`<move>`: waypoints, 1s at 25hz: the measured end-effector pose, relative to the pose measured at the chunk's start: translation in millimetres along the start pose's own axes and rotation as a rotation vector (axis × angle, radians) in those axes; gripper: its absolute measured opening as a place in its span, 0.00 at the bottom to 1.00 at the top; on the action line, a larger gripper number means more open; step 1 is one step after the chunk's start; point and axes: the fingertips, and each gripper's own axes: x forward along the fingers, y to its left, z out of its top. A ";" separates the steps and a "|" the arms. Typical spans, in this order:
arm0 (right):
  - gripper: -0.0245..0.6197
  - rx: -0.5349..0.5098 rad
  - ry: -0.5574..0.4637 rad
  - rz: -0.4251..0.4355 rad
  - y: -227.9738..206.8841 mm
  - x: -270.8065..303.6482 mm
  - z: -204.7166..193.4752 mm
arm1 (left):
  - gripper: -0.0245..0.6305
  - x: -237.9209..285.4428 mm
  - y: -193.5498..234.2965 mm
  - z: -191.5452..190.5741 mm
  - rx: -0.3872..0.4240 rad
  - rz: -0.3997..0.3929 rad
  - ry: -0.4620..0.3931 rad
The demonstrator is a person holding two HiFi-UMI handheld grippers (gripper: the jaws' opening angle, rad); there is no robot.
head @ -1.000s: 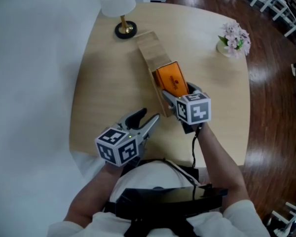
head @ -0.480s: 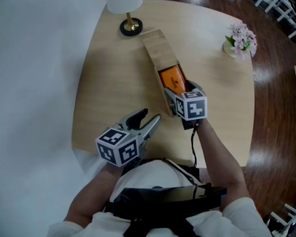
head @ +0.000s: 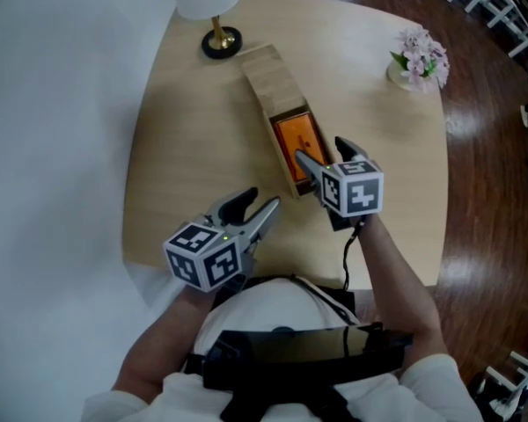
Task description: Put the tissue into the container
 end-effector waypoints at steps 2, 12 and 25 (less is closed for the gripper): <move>0.68 0.007 -0.021 -0.014 -7.1 -17.3 0.1 | 0.39 2.0 -5.0 -1.7 0.004 -0.006 0.000; 0.68 0.045 -0.083 -0.044 -32.5 -89.2 -6.2 | 0.39 8.2 -37.8 -4.7 0.033 -0.046 -0.003; 0.68 0.078 -0.130 -0.098 -61.7 -161.5 -21.7 | 0.38 1.0 -75.7 -6.2 0.048 -0.106 -0.003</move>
